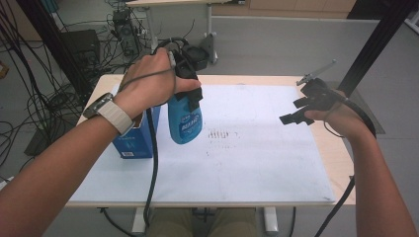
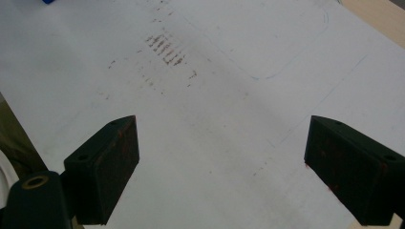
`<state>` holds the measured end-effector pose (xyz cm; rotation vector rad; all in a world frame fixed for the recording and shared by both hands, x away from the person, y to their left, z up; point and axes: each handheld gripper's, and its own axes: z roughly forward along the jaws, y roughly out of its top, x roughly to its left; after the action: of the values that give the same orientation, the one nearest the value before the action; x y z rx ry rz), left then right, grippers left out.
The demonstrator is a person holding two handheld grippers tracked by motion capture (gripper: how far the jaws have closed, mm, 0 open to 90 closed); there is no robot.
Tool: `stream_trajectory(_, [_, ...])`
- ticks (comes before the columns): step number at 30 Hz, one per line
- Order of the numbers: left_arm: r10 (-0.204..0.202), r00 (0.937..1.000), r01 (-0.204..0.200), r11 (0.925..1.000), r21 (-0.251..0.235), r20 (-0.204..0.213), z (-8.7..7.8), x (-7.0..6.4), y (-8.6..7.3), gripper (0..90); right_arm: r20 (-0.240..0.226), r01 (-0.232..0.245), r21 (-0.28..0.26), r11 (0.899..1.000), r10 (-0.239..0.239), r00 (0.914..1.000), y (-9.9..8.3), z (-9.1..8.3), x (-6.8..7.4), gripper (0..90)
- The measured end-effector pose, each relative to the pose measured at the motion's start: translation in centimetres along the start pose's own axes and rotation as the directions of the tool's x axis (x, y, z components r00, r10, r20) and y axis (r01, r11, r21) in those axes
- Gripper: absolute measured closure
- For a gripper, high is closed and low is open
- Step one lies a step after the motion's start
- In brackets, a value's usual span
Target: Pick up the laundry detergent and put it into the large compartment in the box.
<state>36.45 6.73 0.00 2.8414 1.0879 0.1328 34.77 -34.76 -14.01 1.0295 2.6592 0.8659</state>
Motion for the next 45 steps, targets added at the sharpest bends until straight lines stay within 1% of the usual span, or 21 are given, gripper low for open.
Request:
stream_trajectory(2, [-0.021, 0.9998, 0.021, 0.9998, -0.003, 0.003, -0.6, 0.4, 0.0, 37.9, -0.002, 0.001, 0.0, 1.0, -0.001, 1.0, -0.1, 0.0, 0.0, 11.5])
stream_trajectory(6, [-0.049, 0.9988, 0.049, 0.9988, -0.009, 0.005, -1.4, 1.0, -0.1, 37.8, -0.003, 0.001, -0.001, 1.0, -0.001, 1.0, -0.2, 0.0, -0.1, 11.6])
stream_trajectory(7, [-0.062, 0.998, 0.062, 0.9979, -0.019, 0.005, -1.8, 1.2, -0.3, 37.9, -0.002, 0.004, -0.003, 1.0, -0.004, 1.0, -0.2, 0.0, -0.1, 11.6])
stream_trajectory(9, [-0.071, 0.9975, 0.071, 0.9973, -0.019, 0.006, -2.4, 1.6, -0.3, 37.9, -0.002, 0.002, -0.005, 1.0, -0.002, 1.0, -0.3, -0.1, -0.1, 11.6])
stream_trajectory(10, [-0.085, 0.9964, 0.085, 0.996, -0.027, 0.008, -2.8, 1.9, -0.5, 37.8, -0.001, 0.002, -0.006, 1.0, -0.002, 1.0, -0.4, -0.2, -0.1, 11.6])
stream_trajectory(14, [-0.114, 0.9935, 0.114, 0.9932, -0.025, -0.004, -4.1, 2.6, -0.6, 37.9, -0.001, -0.002, -0.011, 1.0, 0.002, 1.0, -0.6, -0.3, -0.2, 11.6])
stream_trajectory(16, [-0.133, 0.9911, 0.133, 0.9906, -0.033, -0.006, -4.5, 2.9, -0.7, 37.9, -0.002, -0.001, -0.01, 1.0, 0.001, 1.0, -0.6, -0.3, -0.2, 11.6])
stream_trajectory(18, [-0.145, 0.9893, 0.145, 0.989, -0.027, -0.008, -4.8, 3.3, -0.6, 37.9, -0.004, -0.002, -0.015, 1.0, 0.002, 1.0, -0.7, -0.3, -0.3, 11.6])
stream_trajectory(20, [-0.166, 0.9861, 0.165, 0.9857, -0.031, -0.01, -5.0, 3.6, -0.8, 37.9, -0.005, -0.002, -0.019, 1.0, 0.002, 1.0, -0.7, -0.3, -0.3, 11.6])
stream_trajectory(24, [-0.181, 0.9834, 0.181, 0.9828, -0.037, -0.007, -5.4, 4.1, -1.1, 37.9, -0.008, -0.001, -0.023, 1.0, 0.001, 1.0, -0.8, -0.2, -0.4, 11.5])
stream_trajectory(27, [-0.201, 0.9796, 0.2, 0.9789, -0.04, -0.006, -5.7, 4.5, -1.3, 37.8, -0.01, -0.003, -0.023, 1.0, 0.003, 1.0, -0.8, -0.1, -0.4, 11.6])
stream_trajectory(30, [-0.232, 0.9728, 0.231, 0.9719, -0.045, -0.009, -5.8, 4.7, -1.6, 37.8, -0.007, -0.005, -0.023, 1.0, 0.004, 1.0, -0.9, -0.2, -0.4, 11.6])
stream_trajectory(32, [-0.246, 0.9693, 0.245, 0.9688, -0.038, -0.014, -5.8, 4.9, -1.6, 37.8, -0.006, -0.003, -0.029, 1.0, 0.002, 1.0, -1.0, -0.3, -0.4, 11.6])
stream_trajectory(35, [-0.255, 0.9668, 0.253, 0.9663, -0.045, -0.023, -6.0, 4.9, -1.8, 37.9, -0.005, -0.002, -0.03, 1.0, 0.002, 1.0, -0.9, -0.3, -0.4, 11.6])
stream_trajectory(36, [-0.261, 0.965, 0.26, 0.9646, -0.046, -0.025, -6.0, 4.9, -1.9, 37.9, -0.006, -0.002, -0.032, 1.0, 0.002, 1.0, -0.9, -0.3, -0.5, 11.5])
stream_trajectory(38, [-0.264, 0.9643, 0.262, 0.9641, -0.041, -0.027, -6.1, 5.0, -1.9, 37.9, -0.006, 0.0, -0.031, 1.0, 0.0, 1.0, -0.8, -0.3, -0.5, 11.6])
stream_trajectory(39, [-0.273, 0.9616, 0.272, 0.9614, -0.042, -0.027, -6.1, 5.0, -1.9, 37.9, -0.007, 0.003, -0.031, 1.0, -0.003, 1.0, -0.8, -0.2, -0.5, 11.5])
stream_trajectory(42, [-0.284, 0.9585, 0.283, 0.9586, -0.03, -0.028, -6.1, 5.3, -1.8, 37.9, -0.009, 0.007, -0.034, 0.999, -0.007, 0.9999, -0.6, -0.2, -0.5, 11.5])
stream_trajectory(43, [-0.288, 0.9571, 0.287, 0.9574, -0.031, -0.03, -6.1, 5.2, -1.8, 37.8, -0.01, 0.008, -0.038, 0.999, -0.009, 0.9999, -0.6, -0.2, -0.5, 11.5])
stream_trajectory(44, [-0.288, 0.9572, 0.287, 0.9576, -0.031, -0.033, -6.1, 5.1, -1.8, 37.8, -0.012, 0.009, -0.039, 0.999, -0.01, 0.9999, -0.6, -0.1, -0.5, 11.5])
stream_trajectory(45, [-0.292, 0.9557, 0.291, 0.9559, -0.041, -0.034, -6.0, 5.0, -1.9, 37.8, -0.013, 0.011, -0.039, 0.999, -0.012, 0.9999, -0.5, 0.0, -0.5, 11.5])
